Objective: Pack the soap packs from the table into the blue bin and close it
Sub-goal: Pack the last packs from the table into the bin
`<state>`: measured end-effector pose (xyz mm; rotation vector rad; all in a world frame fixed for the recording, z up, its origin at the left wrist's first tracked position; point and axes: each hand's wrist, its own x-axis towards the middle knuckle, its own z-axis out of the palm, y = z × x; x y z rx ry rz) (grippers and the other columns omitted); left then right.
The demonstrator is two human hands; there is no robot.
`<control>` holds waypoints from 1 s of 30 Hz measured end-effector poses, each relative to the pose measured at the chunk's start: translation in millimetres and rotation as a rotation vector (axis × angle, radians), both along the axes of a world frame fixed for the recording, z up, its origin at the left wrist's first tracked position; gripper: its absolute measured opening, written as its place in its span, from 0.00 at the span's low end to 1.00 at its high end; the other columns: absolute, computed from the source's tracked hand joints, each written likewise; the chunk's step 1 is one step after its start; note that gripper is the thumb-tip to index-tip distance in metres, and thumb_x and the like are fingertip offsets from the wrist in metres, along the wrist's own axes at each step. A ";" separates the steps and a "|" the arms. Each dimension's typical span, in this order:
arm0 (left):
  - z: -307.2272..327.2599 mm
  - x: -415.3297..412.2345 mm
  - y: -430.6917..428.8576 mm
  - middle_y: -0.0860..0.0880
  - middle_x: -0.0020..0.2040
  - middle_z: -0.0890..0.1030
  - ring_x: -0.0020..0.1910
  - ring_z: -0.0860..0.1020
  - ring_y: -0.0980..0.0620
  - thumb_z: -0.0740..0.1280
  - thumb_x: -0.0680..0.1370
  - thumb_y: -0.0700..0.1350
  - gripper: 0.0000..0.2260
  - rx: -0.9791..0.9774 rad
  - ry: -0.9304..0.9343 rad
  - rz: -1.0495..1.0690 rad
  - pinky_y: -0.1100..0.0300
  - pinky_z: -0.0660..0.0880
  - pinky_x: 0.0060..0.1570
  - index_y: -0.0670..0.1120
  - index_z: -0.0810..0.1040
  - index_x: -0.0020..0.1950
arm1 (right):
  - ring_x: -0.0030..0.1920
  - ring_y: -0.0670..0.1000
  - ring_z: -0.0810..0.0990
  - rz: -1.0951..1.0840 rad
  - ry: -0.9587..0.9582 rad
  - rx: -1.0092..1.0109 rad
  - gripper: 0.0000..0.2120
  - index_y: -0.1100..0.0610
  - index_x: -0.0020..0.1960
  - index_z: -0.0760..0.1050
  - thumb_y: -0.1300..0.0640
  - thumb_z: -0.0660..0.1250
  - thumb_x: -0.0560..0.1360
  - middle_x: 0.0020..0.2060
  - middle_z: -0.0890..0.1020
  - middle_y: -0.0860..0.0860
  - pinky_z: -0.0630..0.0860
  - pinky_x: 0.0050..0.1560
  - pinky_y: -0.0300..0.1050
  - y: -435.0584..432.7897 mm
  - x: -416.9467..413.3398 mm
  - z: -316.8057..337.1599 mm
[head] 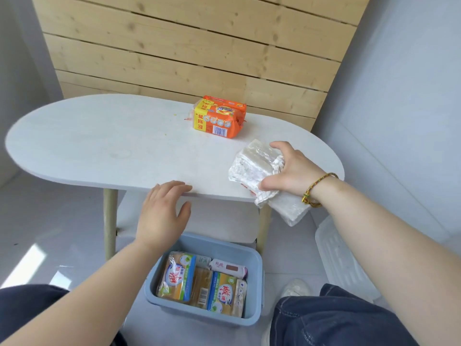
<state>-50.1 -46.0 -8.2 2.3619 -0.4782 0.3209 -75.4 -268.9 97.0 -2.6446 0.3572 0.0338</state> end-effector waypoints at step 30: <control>-182.9 -9.7 14.6 0.46 0.77 0.49 0.75 0.51 0.46 0.57 0.79 0.46 0.26 0.359 0.688 0.063 0.53 0.54 0.73 0.48 0.50 0.74 | 0.63 0.54 0.66 -0.685 0.288 0.035 0.43 0.46 0.73 0.44 0.43 0.64 0.67 0.65 0.64 0.53 0.63 0.62 0.48 77.1 -34.1 -277.7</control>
